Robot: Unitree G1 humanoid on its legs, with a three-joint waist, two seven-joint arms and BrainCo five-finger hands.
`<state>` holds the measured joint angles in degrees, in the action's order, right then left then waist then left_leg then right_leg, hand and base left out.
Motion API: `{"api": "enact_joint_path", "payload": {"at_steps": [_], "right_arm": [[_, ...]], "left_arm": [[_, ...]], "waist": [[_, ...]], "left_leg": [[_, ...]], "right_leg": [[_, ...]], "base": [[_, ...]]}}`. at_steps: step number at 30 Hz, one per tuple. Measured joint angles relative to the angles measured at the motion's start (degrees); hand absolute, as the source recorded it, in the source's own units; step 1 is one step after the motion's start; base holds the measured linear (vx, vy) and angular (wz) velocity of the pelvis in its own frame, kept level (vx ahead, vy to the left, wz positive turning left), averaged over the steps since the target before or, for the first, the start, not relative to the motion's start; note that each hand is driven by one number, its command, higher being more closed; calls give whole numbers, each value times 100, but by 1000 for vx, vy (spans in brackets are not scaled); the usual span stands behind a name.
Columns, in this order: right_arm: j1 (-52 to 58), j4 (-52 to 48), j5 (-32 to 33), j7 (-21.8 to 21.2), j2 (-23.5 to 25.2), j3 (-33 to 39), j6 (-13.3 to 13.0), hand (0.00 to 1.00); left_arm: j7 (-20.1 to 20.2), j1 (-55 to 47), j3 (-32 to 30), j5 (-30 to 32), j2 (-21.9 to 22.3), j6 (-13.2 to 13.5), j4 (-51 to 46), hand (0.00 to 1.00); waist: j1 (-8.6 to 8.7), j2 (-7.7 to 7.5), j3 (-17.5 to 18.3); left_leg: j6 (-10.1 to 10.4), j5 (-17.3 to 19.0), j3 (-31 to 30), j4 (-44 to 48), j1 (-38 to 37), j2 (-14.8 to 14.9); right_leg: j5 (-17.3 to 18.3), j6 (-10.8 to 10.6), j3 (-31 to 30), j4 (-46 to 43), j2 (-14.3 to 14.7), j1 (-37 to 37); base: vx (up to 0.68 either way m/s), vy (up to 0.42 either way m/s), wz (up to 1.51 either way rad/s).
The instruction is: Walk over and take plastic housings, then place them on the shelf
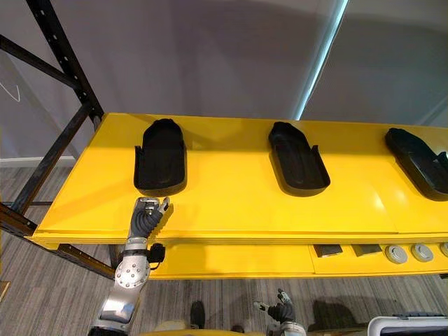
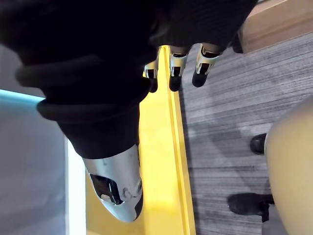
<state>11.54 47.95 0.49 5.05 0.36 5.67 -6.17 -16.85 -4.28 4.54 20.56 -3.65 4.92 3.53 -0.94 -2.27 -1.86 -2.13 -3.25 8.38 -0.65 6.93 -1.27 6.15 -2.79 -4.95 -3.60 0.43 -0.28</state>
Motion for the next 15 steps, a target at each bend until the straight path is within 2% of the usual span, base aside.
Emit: {"api": "enact_joint_path", "payload": {"at_steps": [5,15], "right_arm": [[-15,26,-11,-8,1,4,4,0],[-282,294,-55,-31,-50,1,15,0]], "left_arm": [[-105,401,-232,51,-164,-91,434,100],[-219,1358,-540,52,-646,-189,1478,100]], "waist": [[7,-5,9],[43,-7,8]], "left_leg": [[-32,-234,-3,-468,-198,-22],[-42,-240,-23,-520,-220,-24]], "right_leg": [[-12,18,-16,64,18,3],[-15,72,-27,85,31,11]], "base": [[61,-41,-3],[29,-27,-1]]}}
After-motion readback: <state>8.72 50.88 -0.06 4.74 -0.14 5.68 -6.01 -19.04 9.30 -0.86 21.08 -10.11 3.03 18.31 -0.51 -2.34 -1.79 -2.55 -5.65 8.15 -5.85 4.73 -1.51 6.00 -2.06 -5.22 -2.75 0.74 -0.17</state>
